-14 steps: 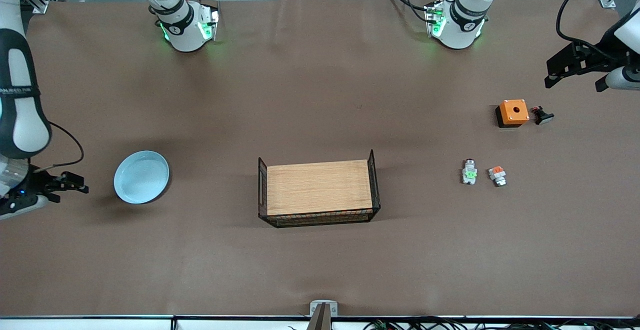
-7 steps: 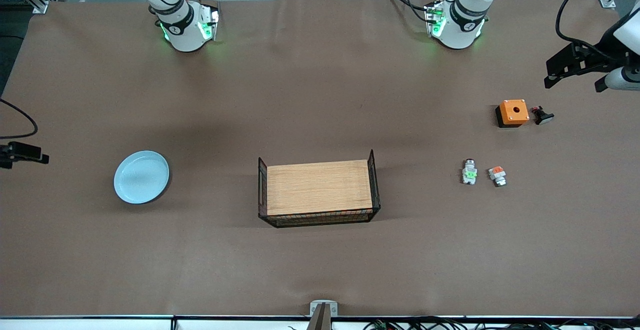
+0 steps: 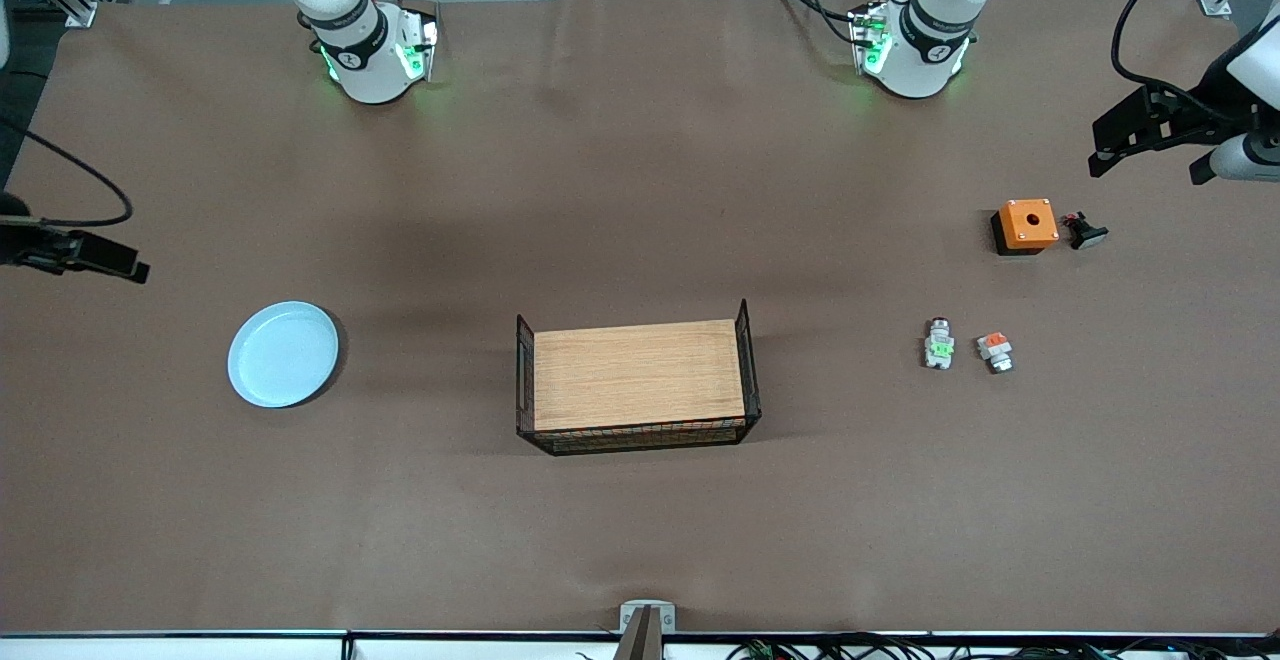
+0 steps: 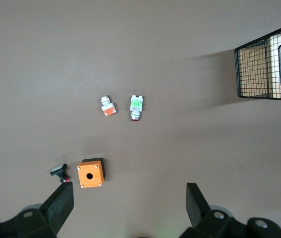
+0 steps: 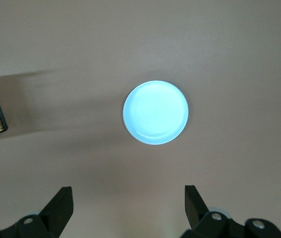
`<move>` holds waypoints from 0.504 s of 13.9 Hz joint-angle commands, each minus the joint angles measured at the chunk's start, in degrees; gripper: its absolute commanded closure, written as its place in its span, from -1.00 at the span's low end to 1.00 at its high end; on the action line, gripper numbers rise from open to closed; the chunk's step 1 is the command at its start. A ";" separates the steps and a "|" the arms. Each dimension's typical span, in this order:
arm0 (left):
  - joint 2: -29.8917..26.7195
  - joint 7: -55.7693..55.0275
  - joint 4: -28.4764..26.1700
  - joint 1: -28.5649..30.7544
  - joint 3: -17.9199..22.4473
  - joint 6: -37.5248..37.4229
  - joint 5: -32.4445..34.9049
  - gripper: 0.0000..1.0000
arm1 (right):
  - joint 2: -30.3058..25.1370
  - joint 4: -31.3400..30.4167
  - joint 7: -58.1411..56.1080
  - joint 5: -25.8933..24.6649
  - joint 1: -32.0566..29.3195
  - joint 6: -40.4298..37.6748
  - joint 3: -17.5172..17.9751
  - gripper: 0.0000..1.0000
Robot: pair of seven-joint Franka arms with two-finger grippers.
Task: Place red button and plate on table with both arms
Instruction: 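Open the right gripper and draw it back from the plate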
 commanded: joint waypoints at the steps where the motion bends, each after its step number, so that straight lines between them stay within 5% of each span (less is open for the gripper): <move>1: -1.05 -0.20 -0.92 0.06 -0.14 0.66 -0.23 -1.00 | -4.80 -6.65 1.65 -1.12 1.89 2.32 -0.72 -0.99; 4: -1.14 -0.20 -1.09 0.06 -0.14 0.66 0.03 -1.00 | -7.35 -11.31 1.74 -1.03 6.79 6.01 -5.01 -0.99; 7: -1.14 -0.20 -1.10 0.06 -0.23 0.66 0.03 -1.00 | -8.85 -12.20 1.65 -1.12 7.78 6.98 -5.64 -0.99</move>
